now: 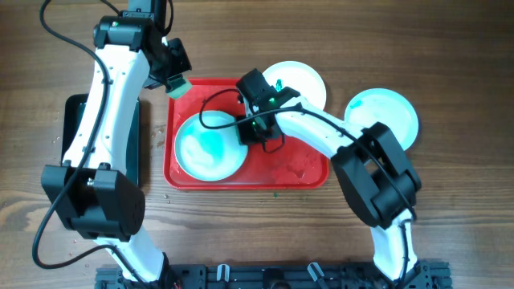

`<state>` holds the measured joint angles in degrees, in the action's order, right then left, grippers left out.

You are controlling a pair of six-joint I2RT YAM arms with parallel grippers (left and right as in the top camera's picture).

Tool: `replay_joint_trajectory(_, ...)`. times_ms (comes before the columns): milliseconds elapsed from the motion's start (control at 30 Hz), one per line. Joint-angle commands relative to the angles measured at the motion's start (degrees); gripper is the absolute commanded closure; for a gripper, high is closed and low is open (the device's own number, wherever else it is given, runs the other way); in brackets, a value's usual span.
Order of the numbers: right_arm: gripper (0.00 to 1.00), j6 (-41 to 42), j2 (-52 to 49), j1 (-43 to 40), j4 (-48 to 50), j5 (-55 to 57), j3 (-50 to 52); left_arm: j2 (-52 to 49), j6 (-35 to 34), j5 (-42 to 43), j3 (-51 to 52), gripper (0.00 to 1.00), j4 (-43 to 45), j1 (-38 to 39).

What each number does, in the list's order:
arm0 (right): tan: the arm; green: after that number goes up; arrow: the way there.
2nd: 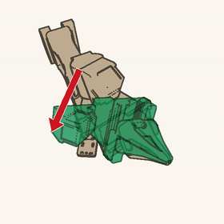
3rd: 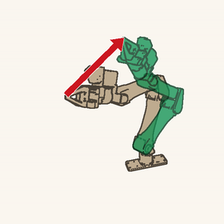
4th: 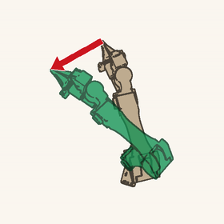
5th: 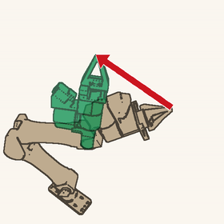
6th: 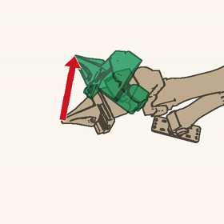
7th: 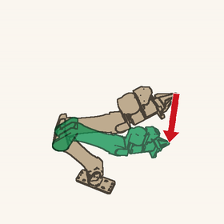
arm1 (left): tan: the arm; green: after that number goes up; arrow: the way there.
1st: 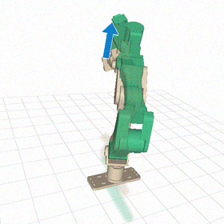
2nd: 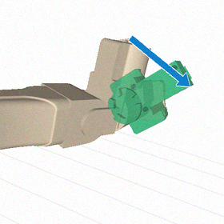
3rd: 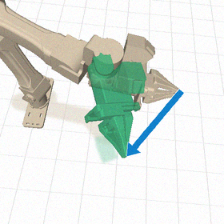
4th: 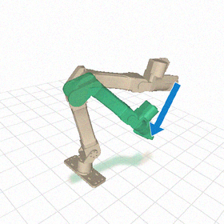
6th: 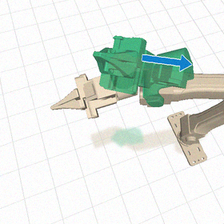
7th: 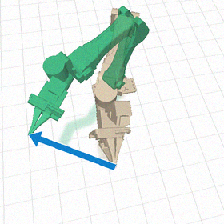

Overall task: Clean dirty plates on tray and stack at the side
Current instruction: 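Carry the second plate right and stack it on the first plate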

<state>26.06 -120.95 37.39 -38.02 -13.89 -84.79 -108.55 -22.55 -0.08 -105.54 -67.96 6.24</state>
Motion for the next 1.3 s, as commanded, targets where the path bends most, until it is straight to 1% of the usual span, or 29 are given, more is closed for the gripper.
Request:
replay_joint_trajectory(0, 0.96, -2.1, 13.3, 0.0, -5.2, 18.4, -0.7, -0.3, 1.3, -0.4, -0.4, 0.96, 0.4, -1.4)
replay_joint_trajectory(33, 0.96, -2.2, 17.4, 0.6, -6.9, 27.1, -0.7, -0.3, 1.3, -0.4, -0.4, 0.96, 0.5, -1.4)
replay_joint_trajectory(100, 0.96, -3.9, 21.4, 2.5, -8.0, 38.3, -0.7, -0.3, 1.3, -0.4, -0.4, 0.96, 0.9, -1.4)
replay_joint_trajectory(133, 0.96, -5.2, 23.1, 4.9, -8.1, 46.6, -0.7, -0.4, 1.0, -0.4, -0.4, 0.96, 1.6, -1.4)
replay_joint_trajectory(200, 0.96, -5.2, 23.5, 9.0, -9.1, 58.9, -0.7, -0.4, -1.9, -0.4, -0.4, 0.96, 2.2, -1.4)
replay_joint_trajectory(267, 0.96, -5.0, 23.5, 13.7, -10.1, 70.4, -0.6, -0.4, -2.1, -0.4, -0.4, 0.96, 2.2, -1.4)
replay_joint_trajectory(300, 0.96, -5.1, 23.5, 18.2, -10.0, 79.6, -0.6, -0.4, -2.1, -0.4, -0.4, 0.96, 2.2, -1.4)
replay_joint_trajectory(367, 0.96, -5.2, 23.5, 22.8, -10.1, 87.7, -0.6, -0.4, -2.2, -0.4, -0.4, 0.96, 2.2, -1.4)
replay_joint_trajectory(500, 0.96, -7.8, 23.5, 28.0, -9.1, 99.3, -0.6, -0.4, -2.4, -0.4, -0.4, 0.96, 2.2, -1.7)
replay_joint_trajectory(600, 0.96, -7.8, 23.5, 29.3, -8.9, 100.9, -0.6, -0.4, -3.4, -0.4, -0.4, 0.96, 2.1, -1.9)
replay_joint_trajectory(633, 0.96, -7.6, 23.5, 29.2, -8.4, 100.6, -0.6, -0.4, -3.4, -0.4, -0.4, 0.96, 2.1, -1.9)
replay_joint_trajectory(667, 0.96, -8.7, 23.5, 28.9, -7.4, 97.5, -0.6, -0.4, -3.4, -0.4, -0.4, 0.96, 2.1, -1.9)
replay_joint_trajectory(700, 0.96, -9.6, 24.1, 28.3, -7.7, 89.3, -0.6, -0.4, -3.7, -0.1, -0.4, 0.96, 2.1, -1.8)
replay_joint_trajectory(733, 0.96, -8.6, 25.6, 26.9, -8.2, 77.8, -0.6, -0.4, -3.6, 0.5, -0.2, 0.96, 2.1, -1.4)
replay_joint_trajectory(767, 0.96, -4.7, 27.8, 24.7, -8.9, 67.8, -0.6, -0.4, -3.6, 0.5, 0.3, 0.96, 2.1, -1.1)
replay_joint_trajectory(800, 0.96, -1.8, 30.3, 21.5, -9.6, 60.3, -0.6, -0.4, -3.6, 0.5, 1.1, 0.96, 2.1, -0.6)
replay_joint_trajectory(833, 0.96, -1.4, 33.6, 16.4, -10.1, 51.5, -0.6, -0.4, -3.7, 0.5, 2.7, 0.96, 2.2, -0.1)
replay_joint_trajectory(867, 0.96, -1.1, 35.8, 12.2, -10.8, 46.0, -0.6, -0.4, -3.7, 0.5, 4.0, 0.96, 2.6, 0.4)
replay_joint_trajectory(933, 0.96, 1.6, 40.2, -1.4, -13.8, 33.0, -0.6, -0.4, -6.0, 0.8, 6.4, 0.96, 4.1, 1.2)
replay_joint_trajectory(967, 0.96, 2.6, 41.4, -10.5, -15.1, 24.8, -0.6, -0.4, -7.4, 1.2, 6.8, 0.96, 4.8, 1.6)
replay_joint_trajectory(1000, 0.96, 2.5, 41.4, -18.6, -16.2, 19.4, -0.6, -0.4, -7.8, 1.2, 7.0, 0.96, 5.5, 2.1)
replay_joint_trajectory(1033, 0.96, 2.4, 41.0, -27.0, -16.7, 15.9, 0.1, -0.4, -7.8, 1.1, 7.0, 0.96, 5.9, 2.5)
replay_joint_trajectory(1100, 0.95, 2.4, 39.7, -37.1, -16.9, 15.3, 1.9, -0.4, -7.8, 1.1, 7.0, 0.96, 6.3, 3.1)
replay_joint_trajectory(1133, 0.96, 2.4, 39.3, -39.5, -16.6, 15.3, 2.7, -0.4, -7.8, 1.1, 7.0, 0.96, 6.6, 3.3)
replay_joint_trajectory(1167, 0.96, 2.4, 37.8, -44.3, -15.4, 15.3, 4.9, -0.4, -7.8, 1.1, 7.0, 0.96, 7.0, 3.6)
replay_joint_trajectory(1267, 0.96, 2.4, 31.9, -52.2, -10.8, 15.0, 11.8, -0.4, -7.8, 1.1, 7.0, 0.96, 7.4, 3.8)
